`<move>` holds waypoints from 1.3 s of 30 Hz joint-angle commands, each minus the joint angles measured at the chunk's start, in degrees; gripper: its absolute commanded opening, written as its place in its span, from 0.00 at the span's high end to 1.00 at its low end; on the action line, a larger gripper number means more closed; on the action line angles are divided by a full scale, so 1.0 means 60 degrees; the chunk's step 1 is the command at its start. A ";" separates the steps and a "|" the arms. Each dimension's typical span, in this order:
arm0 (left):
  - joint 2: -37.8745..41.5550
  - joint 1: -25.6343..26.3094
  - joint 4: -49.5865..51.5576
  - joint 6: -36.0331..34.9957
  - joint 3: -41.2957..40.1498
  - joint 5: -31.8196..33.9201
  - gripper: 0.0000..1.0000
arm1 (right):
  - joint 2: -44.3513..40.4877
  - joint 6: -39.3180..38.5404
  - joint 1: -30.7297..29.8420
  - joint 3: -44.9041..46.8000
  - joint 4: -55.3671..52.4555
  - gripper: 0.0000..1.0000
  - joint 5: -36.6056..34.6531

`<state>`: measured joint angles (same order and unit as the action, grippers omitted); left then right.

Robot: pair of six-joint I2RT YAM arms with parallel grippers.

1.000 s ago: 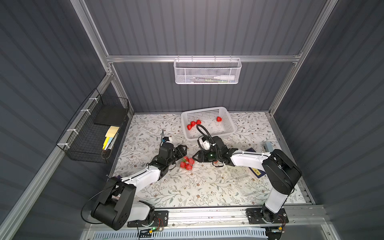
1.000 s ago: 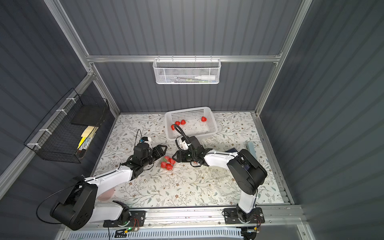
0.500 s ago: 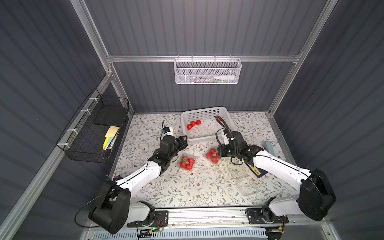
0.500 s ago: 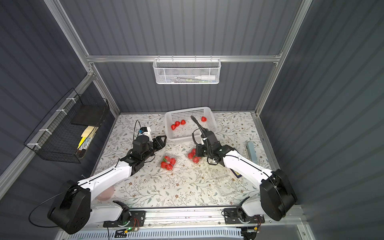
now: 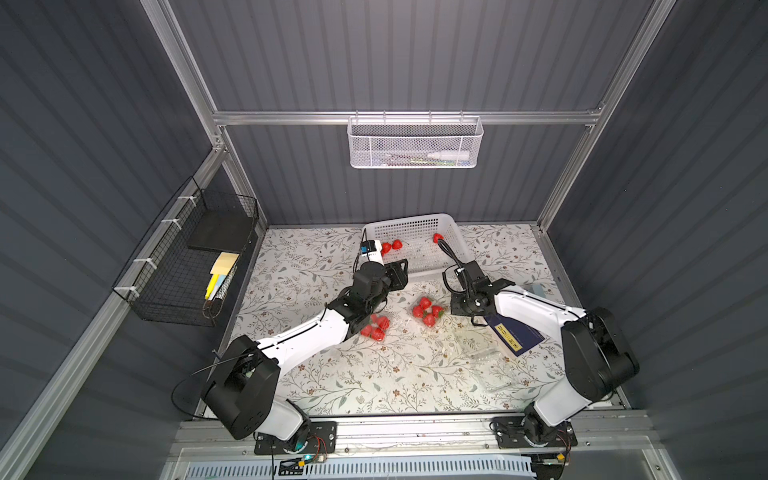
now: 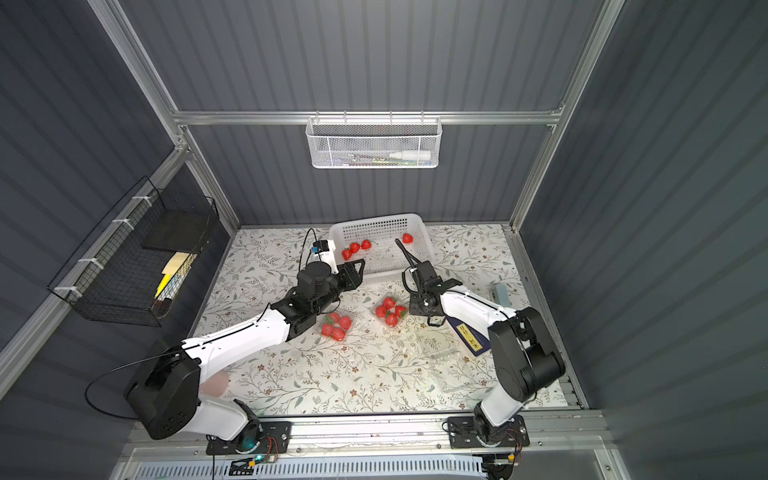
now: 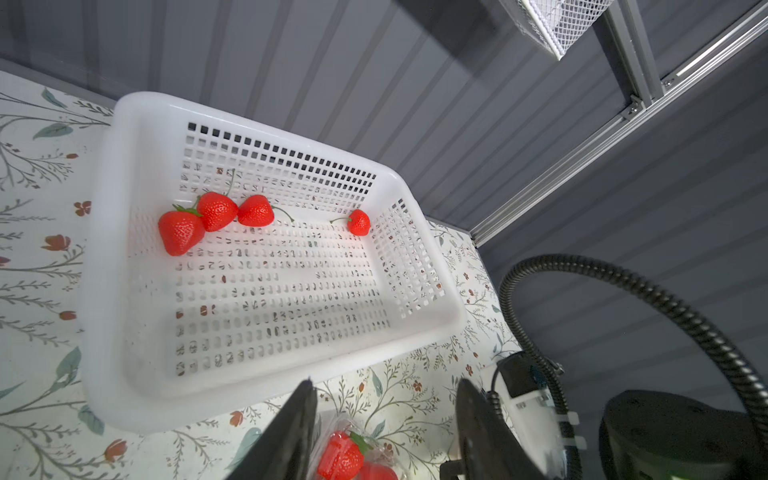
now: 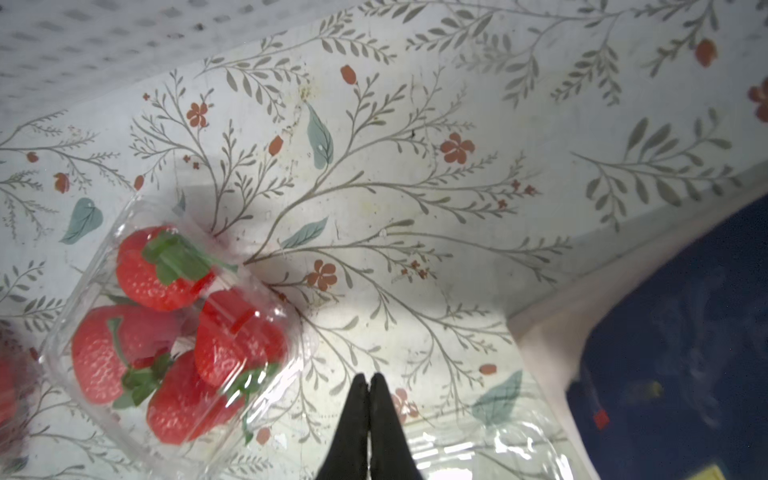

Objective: Pack strawberries into containers
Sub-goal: Move the packing box to the center of the board, then move the basket to the center of the board.

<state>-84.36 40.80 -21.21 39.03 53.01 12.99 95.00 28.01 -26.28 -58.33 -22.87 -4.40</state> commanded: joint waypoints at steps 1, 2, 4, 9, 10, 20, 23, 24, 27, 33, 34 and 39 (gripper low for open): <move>-0.0057 -0.0002 -0.0156 -0.0315 0.0213 0.0323 0.44 | 0.0401 0.0085 -0.0014 -0.0305 0.0789 0.93 0.0275; -0.0061 -0.0002 -0.0183 -0.0325 0.0213 0.0300 0.44 | 0.0534 0.0103 -0.0021 -0.0337 0.1026 0.92 0.0342; -0.0120 -0.0002 -0.0419 -0.0299 0.0232 0.0026 0.44 | 0.0741 0.0204 -0.0021 -0.0368 0.1453 0.91 0.0436; -0.0323 -0.0002 -0.0342 -0.0176 0.0159 -0.0322 0.44 | 0.1419 0.0523 -0.0374 -0.0780 0.1982 0.90 0.1052; -0.0351 -0.0003 -0.0361 -0.0159 0.0162 -0.0324 0.44 | 0.1624 0.0573 -0.0549 -0.0934 0.1981 0.90 0.1130; -0.0487 -0.0017 -0.0243 -0.0240 0.0523 -0.0225 0.44 | 0.2508 0.1316 -0.2553 -0.1948 0.2061 0.90 0.1769; -0.0501 -0.0017 -0.0266 -0.0230 0.0518 -0.0216 0.44 | 0.2370 0.1540 -0.2872 -0.1824 0.2141 0.90 0.1973; -0.0501 -0.0017 -0.0273 -0.0231 0.0517 -0.0217 0.44 | 0.2237 0.1555 -0.2885 -0.1746 0.2103 0.90 0.1933; -0.0527 -0.0017 -0.0273 -0.0234 0.0525 -0.0196 0.43 | 0.1450 0.1251 -0.2778 -0.1456 0.2083 0.90 0.1231; -0.1089 -0.0017 0.0075 -0.0290 0.1080 0.0269 0.39 | 0.0075 -0.0115 -0.1817 -0.2083 0.1328 0.88 0.0314; -0.1241 -0.0031 0.0163 -0.0293 0.1246 0.0360 0.39 | 0.0084 -0.0404 -0.1549 -0.2232 0.1420 0.88 0.0217; -0.1663 -0.0220 0.0318 -0.0145 0.1682 0.0359 0.38 | 0.1523 -0.0674 -0.0233 -0.3913 0.1310 0.89 0.0289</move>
<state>-93.23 40.12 -21.63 38.52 61.25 14.15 99.18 26.92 -30.59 -78.04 -14.17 -0.71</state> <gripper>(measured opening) 0.620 0.113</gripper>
